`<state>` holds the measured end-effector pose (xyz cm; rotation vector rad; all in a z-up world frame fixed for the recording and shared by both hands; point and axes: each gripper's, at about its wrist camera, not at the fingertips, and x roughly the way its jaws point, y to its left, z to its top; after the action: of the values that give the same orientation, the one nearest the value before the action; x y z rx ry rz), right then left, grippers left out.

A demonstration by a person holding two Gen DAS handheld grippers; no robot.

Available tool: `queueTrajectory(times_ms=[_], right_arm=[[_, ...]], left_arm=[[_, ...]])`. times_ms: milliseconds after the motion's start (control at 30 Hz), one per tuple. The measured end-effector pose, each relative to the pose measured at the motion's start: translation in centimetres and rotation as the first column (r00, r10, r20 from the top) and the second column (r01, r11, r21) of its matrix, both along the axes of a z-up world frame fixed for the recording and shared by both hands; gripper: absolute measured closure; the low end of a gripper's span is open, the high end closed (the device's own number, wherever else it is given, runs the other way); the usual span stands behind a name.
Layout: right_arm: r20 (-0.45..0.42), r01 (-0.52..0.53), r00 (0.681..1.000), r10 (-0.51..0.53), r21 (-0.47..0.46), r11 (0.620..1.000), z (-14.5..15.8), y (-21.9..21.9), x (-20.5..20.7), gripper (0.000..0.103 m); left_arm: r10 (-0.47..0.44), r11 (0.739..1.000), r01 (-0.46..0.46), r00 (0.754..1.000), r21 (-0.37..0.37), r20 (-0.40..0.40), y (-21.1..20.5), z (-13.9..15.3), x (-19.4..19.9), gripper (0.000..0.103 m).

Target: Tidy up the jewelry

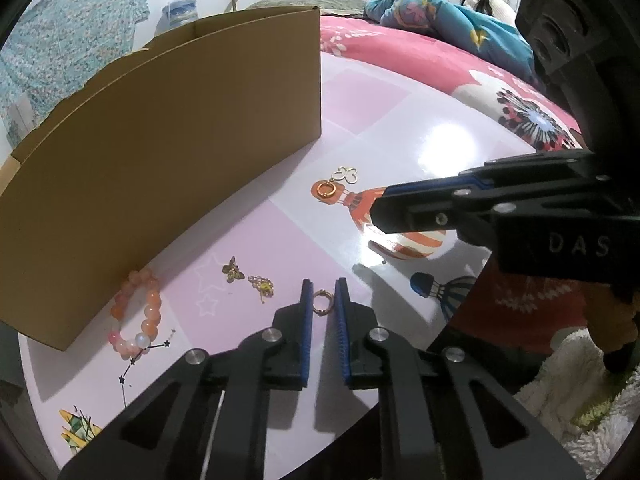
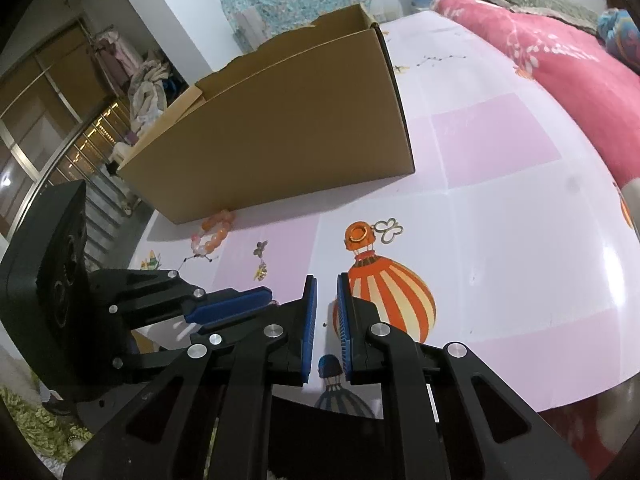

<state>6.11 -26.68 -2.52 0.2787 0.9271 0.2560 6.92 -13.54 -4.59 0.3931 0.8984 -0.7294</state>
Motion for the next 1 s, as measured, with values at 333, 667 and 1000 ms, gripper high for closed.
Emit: queueTrajectory(times_ms=[333, 667, 1000], right_arm=[[0.017, -0.013, 1.000, 0.015, -0.067, 0.998, -0.1, 1.0, 1.5, 0.091], [0.013, 0.020, 1.000, -0.018, -0.204, 0.979, -1.0, 1.7, 3.6, 0.083], [0.042, -0.003, 0.999, 0.015, -0.287, 0.958, -1.1, 2.9, 4.2, 0.084]], left_arm=[[0.017, 1.000, -0.017, 1.000, -0.011, -0.010, 0.7, 0.0, 0.2, 0.093], [0.050, 0.998, -0.050, 0.999, -0.023, -0.021, 1.7, 0.1, 0.5, 0.093], [0.054, 0.998, -0.054, 0.998, -0.037, -0.020, 2.3, 0.0, 0.6, 0.093]])
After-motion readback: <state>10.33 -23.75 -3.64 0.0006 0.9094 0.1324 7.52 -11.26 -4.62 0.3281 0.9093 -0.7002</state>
